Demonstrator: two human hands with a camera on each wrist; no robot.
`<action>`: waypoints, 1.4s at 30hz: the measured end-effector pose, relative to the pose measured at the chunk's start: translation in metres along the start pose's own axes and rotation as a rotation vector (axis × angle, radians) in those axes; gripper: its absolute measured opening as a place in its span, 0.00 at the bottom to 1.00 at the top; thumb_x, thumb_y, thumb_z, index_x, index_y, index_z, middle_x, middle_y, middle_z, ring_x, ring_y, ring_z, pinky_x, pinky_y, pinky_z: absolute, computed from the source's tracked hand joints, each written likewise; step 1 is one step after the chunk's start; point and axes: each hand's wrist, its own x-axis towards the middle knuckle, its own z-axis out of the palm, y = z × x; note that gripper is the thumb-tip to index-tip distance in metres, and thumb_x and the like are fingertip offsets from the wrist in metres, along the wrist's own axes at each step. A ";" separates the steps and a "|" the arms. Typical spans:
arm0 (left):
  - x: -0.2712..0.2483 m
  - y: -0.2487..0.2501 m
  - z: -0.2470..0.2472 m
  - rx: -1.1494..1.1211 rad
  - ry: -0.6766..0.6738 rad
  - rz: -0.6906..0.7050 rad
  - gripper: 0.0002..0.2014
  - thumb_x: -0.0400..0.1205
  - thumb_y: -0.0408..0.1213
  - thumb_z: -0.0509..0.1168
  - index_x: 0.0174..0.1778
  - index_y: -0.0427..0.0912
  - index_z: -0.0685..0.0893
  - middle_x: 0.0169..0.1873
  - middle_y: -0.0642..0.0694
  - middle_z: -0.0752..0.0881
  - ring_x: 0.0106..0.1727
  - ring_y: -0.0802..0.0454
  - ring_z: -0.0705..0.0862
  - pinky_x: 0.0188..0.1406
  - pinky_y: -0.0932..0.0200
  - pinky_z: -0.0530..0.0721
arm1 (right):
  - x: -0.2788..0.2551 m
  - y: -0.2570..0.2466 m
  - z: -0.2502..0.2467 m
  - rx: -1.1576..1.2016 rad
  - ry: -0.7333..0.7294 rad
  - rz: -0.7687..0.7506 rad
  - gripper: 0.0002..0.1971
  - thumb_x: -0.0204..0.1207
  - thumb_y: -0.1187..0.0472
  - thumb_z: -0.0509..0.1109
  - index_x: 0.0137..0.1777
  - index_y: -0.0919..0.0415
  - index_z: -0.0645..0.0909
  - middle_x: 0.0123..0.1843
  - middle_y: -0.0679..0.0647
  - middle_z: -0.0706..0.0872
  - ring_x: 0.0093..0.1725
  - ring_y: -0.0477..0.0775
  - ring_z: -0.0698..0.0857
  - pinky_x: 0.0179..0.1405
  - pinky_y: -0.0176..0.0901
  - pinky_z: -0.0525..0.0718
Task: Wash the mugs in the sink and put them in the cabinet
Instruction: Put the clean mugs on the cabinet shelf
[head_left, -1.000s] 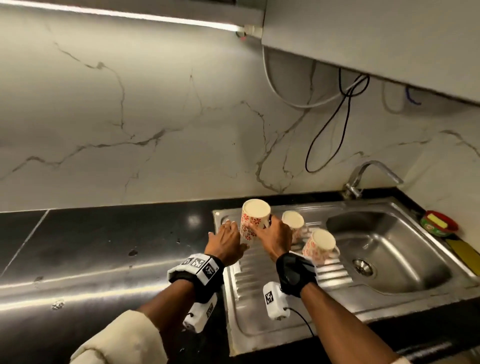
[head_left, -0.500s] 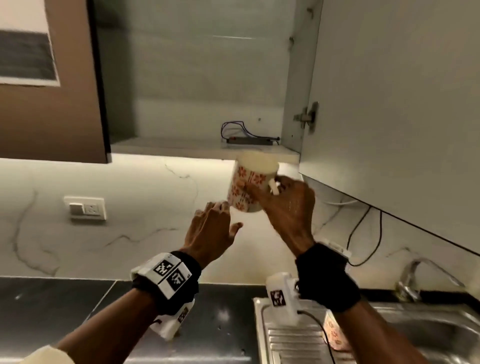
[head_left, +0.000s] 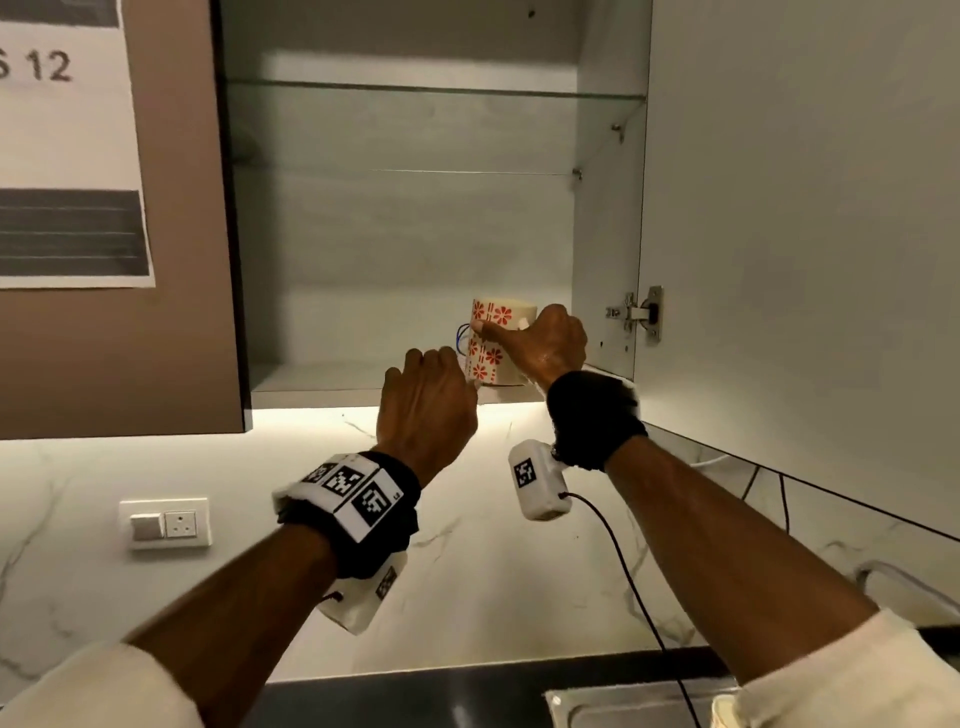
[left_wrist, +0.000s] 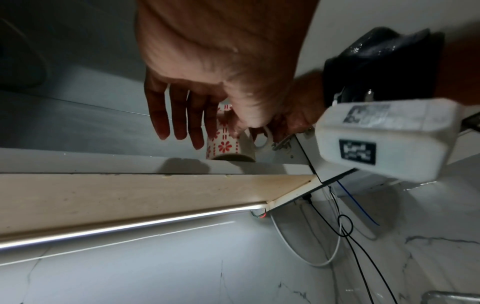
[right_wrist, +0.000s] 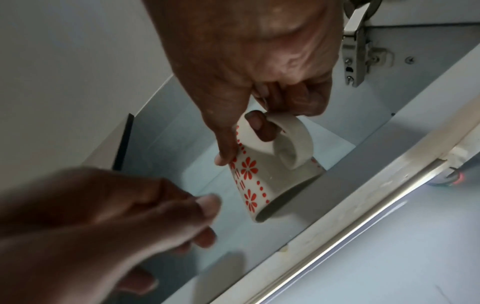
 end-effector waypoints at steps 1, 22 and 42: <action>0.003 -0.002 0.001 -0.009 -0.004 0.007 0.18 0.88 0.50 0.54 0.62 0.38 0.77 0.53 0.42 0.84 0.56 0.42 0.80 0.48 0.48 0.77 | 0.003 0.001 0.004 -0.029 -0.001 0.014 0.28 0.62 0.33 0.79 0.40 0.59 0.76 0.42 0.52 0.81 0.42 0.54 0.83 0.32 0.39 0.72; 0.033 0.001 0.043 -0.358 -0.067 0.084 0.24 0.85 0.49 0.63 0.72 0.36 0.73 0.67 0.39 0.80 0.67 0.42 0.77 0.61 0.49 0.80 | 0.041 0.031 0.040 -0.174 -0.080 0.005 0.24 0.76 0.50 0.76 0.63 0.68 0.79 0.63 0.63 0.84 0.61 0.62 0.84 0.54 0.47 0.82; -0.086 0.135 0.142 -0.540 -0.351 0.152 0.19 0.85 0.53 0.62 0.63 0.43 0.80 0.57 0.41 0.86 0.60 0.41 0.83 0.52 0.48 0.79 | -0.127 0.223 -0.044 -0.325 0.193 -0.188 0.15 0.82 0.50 0.66 0.40 0.57 0.85 0.34 0.50 0.88 0.32 0.52 0.85 0.32 0.44 0.81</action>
